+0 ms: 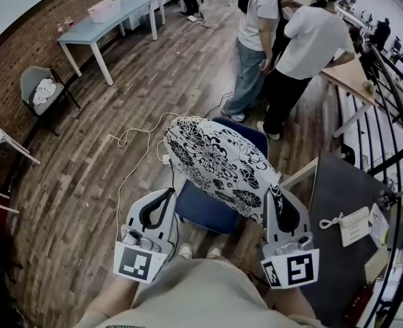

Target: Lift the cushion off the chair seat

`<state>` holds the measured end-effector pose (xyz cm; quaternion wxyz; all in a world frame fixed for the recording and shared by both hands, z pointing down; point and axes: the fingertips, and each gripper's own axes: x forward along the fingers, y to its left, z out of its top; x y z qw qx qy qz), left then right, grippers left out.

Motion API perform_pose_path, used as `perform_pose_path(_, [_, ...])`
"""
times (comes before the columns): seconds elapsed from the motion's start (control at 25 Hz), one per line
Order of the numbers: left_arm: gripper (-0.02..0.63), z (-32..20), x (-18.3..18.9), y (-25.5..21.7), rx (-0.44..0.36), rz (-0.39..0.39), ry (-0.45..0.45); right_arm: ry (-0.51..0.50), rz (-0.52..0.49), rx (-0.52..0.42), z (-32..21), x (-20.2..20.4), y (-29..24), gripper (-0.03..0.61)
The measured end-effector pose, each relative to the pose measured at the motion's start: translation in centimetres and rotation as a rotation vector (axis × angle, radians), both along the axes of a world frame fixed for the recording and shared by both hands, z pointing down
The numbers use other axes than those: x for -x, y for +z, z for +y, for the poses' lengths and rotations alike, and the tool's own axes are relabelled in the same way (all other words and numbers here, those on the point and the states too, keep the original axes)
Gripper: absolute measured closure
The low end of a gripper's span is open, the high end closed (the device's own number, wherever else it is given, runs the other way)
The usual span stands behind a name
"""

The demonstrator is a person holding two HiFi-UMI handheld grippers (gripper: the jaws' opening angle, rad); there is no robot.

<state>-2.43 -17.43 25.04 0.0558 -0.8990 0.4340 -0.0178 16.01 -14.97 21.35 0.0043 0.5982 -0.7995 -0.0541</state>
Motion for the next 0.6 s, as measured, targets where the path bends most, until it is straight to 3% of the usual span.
perform_pose_path(0.6, [0.609, 1.8, -1.4, -1.2, -0.026, -0.004, 0.036, 0.008, 0.005, 0.005, 1.4, -0.8, 0.1, 0.563])
